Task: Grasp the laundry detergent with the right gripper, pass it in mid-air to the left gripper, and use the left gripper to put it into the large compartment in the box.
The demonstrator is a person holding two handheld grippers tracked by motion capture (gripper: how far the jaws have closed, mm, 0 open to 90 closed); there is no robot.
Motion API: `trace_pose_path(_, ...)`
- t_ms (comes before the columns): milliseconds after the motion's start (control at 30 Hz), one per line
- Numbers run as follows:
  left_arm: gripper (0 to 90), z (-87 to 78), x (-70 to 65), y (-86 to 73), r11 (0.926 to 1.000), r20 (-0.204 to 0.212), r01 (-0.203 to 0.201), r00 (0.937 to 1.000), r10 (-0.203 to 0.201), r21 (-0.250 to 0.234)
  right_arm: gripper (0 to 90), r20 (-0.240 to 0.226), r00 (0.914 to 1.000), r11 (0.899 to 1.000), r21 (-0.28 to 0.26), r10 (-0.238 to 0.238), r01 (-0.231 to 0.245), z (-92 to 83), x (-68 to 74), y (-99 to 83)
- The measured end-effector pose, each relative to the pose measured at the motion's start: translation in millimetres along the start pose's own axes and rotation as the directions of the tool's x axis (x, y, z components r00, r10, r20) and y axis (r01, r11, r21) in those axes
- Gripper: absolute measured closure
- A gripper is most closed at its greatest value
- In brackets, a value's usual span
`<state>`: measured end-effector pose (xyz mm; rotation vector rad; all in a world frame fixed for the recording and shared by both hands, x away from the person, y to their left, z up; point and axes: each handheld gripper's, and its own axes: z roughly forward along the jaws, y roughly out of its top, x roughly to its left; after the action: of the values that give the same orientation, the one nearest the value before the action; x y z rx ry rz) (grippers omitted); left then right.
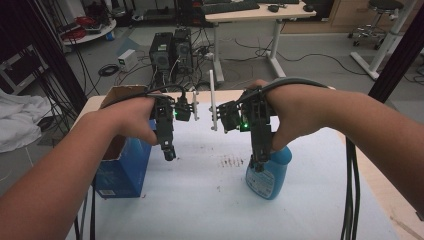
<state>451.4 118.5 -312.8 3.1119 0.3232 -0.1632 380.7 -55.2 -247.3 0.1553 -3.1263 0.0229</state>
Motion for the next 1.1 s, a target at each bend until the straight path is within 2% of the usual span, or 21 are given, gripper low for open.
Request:
trace_pose_path(167,1.8,-0.6,-1.2,-1.1,1.0000,-0.004,-0.002,1.0000,0.002,0.005,3.9,0.013,0.9999,1.000,0.013,0.004,-0.004,1.0,2.0,1.6)
trace_pose_path(400,1.8,-2.4,-2.7,-2.8,1.0000,-0.008,0.006,1.0000,-0.006,-0.004,3.9,0.018,0.9995,1.000,-0.006,0.026,-0.026,0.1,5.6,-2.7)
trace_pose_path(600,1.8,-3.6,-4.2,-5.2,0.9999,-0.012,0.006,0.9999,-0.006,-0.015,3.9,0.020,0.9979,0.996,-0.069,0.061,-0.059,-2.3,1.7,-6.7)
trace_pose_path(700,1.8,-4.7,-5.6,-6.7,0.9998,-0.011,0.012,0.9999,-0.012,-0.014,3.9,0.032,0.9941,0.987,-0.131,0.103,-0.098,-7.9,-3.7,-9.3)
trace_pose_path(767,1.8,-6.1,-5.9,-7.6,0.9998,-0.011,0.009,0.9999,-0.009,-0.018,3.9,0.046,0.9896,0.976,-0.178,0.137,-0.126,-12.4,-7.7,-11.8)
trace_pose_path(833,1.8,-6.8,-6.2,-8.1,0.9998,-0.012,0.005,0.9999,-0.006,-0.017,3.9,0.058,0.9815,0.962,-0.216,0.183,-0.166,-16.5,-11.6,-15.3)
trace_pose_path(900,1.8,-7.0,-7.9,-8.6,0.9997,-0.012,0.017,0.9998,-0.017,-0.017,3.9,0.076,0.9680,0.947,-0.239,0.239,-0.215,-19.0,-17.0,-20.0)
trace_pose_path(967,1.8,-7.0,-8.3,-8.2,0.9999,-0.019,0.002,0.9998,-0.002,-0.017,3.9,0.091,0.9507,0.926,-0.272,0.297,-0.263,-20.1,-22.8,-26.1)
trace_pose_path(1000,1.8,-7.1,-8.9,-7.8,0.9999,-0.016,0.005,0.9999,-0.005,-0.015,3.9,0.097,0.9403,0.912,-0.295,0.326,-0.286,-20.3,-25.7,-29.7)
trace_pose_path(1033,1.8,-7.3,-9.2,-7.4,0.9999,-0.021,0.000,0.9998,-0.001,-0.016,3.9,0.102,0.9272,0.893,-0.325,0.360,-0.311,-20.1,-29.1,-33.5)
trace_pose_path(1100,1.8,-7.5,-9.8,-6.8,0.9998,-0.016,0.002,0.9999,-0.003,-0.018,3.9,0.099,0.8964,0.849,-0.381,0.432,-0.367,-20.7,-34.3,-42.2)
